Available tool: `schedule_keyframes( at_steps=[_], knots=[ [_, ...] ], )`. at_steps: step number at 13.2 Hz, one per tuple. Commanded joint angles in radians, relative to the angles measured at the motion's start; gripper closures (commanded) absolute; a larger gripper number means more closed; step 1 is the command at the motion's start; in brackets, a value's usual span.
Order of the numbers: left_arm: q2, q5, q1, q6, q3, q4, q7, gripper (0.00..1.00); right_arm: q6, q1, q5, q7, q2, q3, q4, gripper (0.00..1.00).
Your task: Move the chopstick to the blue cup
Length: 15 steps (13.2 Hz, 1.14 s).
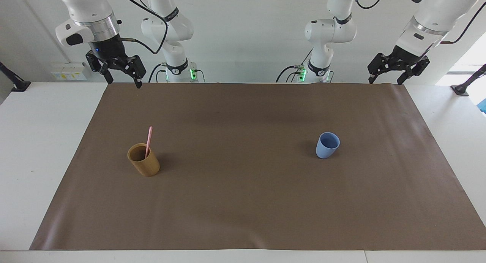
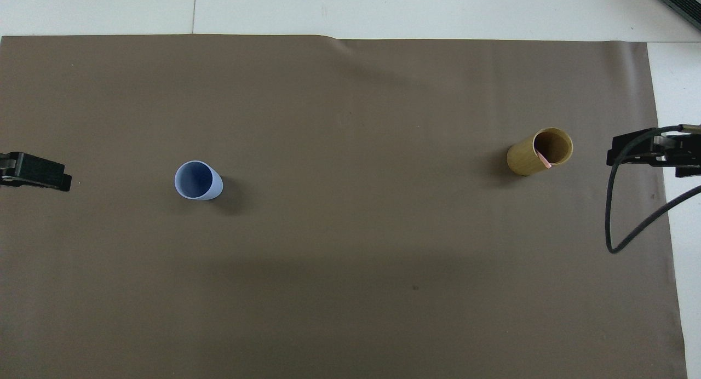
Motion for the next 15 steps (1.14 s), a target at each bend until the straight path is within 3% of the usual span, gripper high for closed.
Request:
schedule_keyframes(
  at_steps=[1, 15],
  knots=[
    [-0.021, -0.011, 0.020, -0.007, -0.011, -0.021, 0.003, 0.00, -0.006, -0.013, 0.016, 0.015, 0.005, 0.008, 0.010, 0.00],
    [-0.026, -0.011, 0.020, -0.006, -0.011, -0.027, -0.004, 0.00, -0.006, -0.013, 0.016, 0.015, 0.005, 0.008, 0.010, 0.00]
  ],
)
